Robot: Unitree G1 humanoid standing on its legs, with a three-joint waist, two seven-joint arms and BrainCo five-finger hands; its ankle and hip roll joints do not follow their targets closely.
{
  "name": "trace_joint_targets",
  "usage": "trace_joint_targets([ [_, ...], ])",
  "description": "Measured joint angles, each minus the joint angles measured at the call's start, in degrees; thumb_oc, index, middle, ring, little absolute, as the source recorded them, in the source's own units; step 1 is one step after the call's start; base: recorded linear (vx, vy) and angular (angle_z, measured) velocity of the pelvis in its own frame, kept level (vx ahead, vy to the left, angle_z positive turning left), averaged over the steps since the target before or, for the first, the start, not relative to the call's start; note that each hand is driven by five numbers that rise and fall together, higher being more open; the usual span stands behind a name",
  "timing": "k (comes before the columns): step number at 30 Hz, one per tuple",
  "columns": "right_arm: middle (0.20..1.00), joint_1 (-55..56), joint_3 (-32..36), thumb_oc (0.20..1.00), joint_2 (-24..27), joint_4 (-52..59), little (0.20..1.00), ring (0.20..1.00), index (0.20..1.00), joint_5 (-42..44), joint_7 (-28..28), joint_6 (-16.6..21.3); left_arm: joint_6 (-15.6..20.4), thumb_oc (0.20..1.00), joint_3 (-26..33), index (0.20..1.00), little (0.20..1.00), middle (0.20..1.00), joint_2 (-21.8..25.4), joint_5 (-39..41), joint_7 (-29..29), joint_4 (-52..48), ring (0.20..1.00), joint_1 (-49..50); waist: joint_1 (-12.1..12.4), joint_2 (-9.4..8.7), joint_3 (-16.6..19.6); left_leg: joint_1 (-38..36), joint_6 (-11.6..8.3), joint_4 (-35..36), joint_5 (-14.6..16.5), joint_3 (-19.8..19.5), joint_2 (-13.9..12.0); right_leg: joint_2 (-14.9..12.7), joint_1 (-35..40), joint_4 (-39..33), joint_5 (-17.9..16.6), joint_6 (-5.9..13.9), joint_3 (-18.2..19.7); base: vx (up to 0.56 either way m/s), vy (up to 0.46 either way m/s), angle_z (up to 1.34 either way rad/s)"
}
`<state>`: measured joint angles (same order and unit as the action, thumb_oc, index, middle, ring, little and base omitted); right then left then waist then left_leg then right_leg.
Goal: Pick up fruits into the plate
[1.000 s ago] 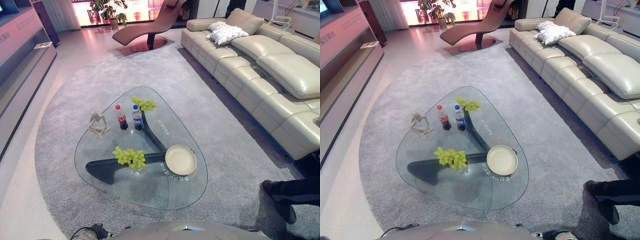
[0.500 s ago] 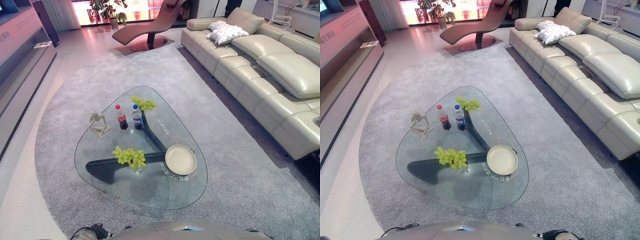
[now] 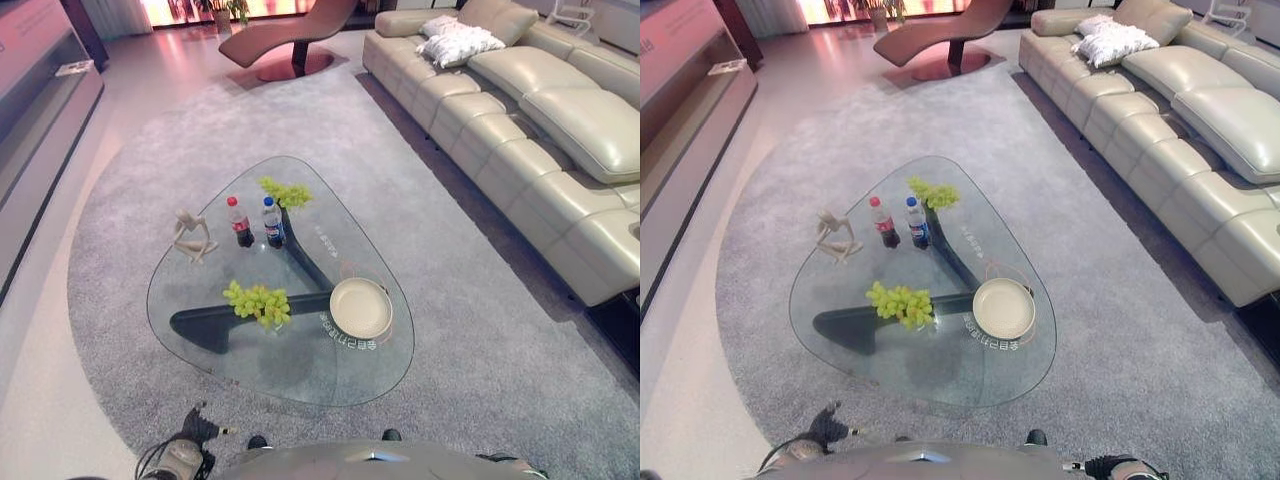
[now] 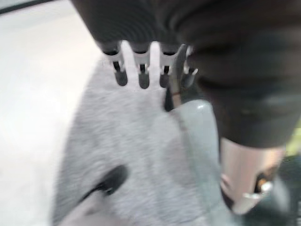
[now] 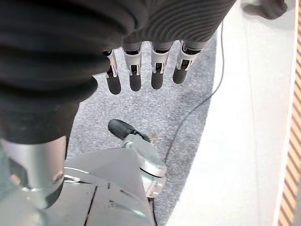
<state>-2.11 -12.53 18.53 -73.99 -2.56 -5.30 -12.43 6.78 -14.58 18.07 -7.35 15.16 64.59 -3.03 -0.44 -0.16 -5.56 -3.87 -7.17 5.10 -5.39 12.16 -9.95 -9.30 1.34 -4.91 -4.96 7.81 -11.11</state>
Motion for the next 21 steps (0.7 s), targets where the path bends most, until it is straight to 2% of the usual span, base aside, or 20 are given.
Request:
trace_joint_targets([
  [3, 1.0, -4.5, -0.7, 1.0, 0.9, 0.1, 1.0, 1.0, 1.0, 0.9, 0.1, 0.3, 0.9, 1.0, -0.2, 1.0, 1.0, 1.0, 2.4, 3.8, 3.4, -3.5, 1.0, -7.4, -0.5, 0.1, -4.8, 2.4, 0.03, 0.0, -1.3, 0.3, 0.2, 0.0, -2.8, -0.2, -2.0, -0.42, 1.1, -0.25, 0.046, -0.12],
  [9, 1.0, -11.0, -4.2, 1.0, 2.9, 1.7, 1.0, 1.0, 1.0, 1.4, 1.1, 1.6, 1.0, 1.0, -1.3, 1.0, 1.0, 1.0, 7.9, 6.5, 6.1, -9.4, 1.0, -20.2, -3.0, 0.99, -12.4, 5.6, 0.2, 0.0, -2.4, 0.4, 0.3, 0.1, -6.1, -0.3, -3.4, -0.62, 1.5, -0.12, 0.039, -0.03],
  [15, 1.0, -10.5, -4.1, 1.0, 5.3, 2.3, 1.0, 1.0, 1.0, 2.0, 1.2, 2.7, 0.9, 1.0, -1.4, 1.0, 1.0, 1.0, 12.6, 4.8, 7.4, -12.4, 1.0, -24.9, -3.8, 0.92, -16.2, 5.8, 0.15, 0.0, -2.3, 1.0, 0.1, 0.2, -6.4, -0.3, -3.4, -0.62, 1.6, -0.07, -0.021, -0.03],
  [19, 1.0, -10.8, -4.2, 1.0, 5.8, 2.5, 1.0, 1.0, 1.0, 3.5, 1.2, 3.9, 0.5, 1.0, -1.9, 1.0, 1.0, 1.0, 16.5, 2.5, 8.6, -12.3, 1.0, -29.7, -3.8, 0.47, -17.4, 8.5, 0.0, -0.1, -2.7, 0.9, 0.1, 0.3, -9.1, -0.3, -3.6, -0.76, 1.7, -0.07, -0.032, 0.0],
  [21, 1.0, -11.4, -4.9, 1.0, 5.8, 2.6, 1.0, 1.0, 1.0, 4.6, 1.2, 4.5, -0.4, 1.0, -3.4, 1.0, 1.0, 1.0, 17.8, 0.2, 10.4, -11.8, 1.0, -33.0, -3.8, -0.04, -19.3, 9.3, -0.05, -1.0, -2.7, 0.8, 0.0, 0.2, -9.4, 0.0, -3.6, -0.77, 1.5, -0.06, -0.062, 0.05],
])
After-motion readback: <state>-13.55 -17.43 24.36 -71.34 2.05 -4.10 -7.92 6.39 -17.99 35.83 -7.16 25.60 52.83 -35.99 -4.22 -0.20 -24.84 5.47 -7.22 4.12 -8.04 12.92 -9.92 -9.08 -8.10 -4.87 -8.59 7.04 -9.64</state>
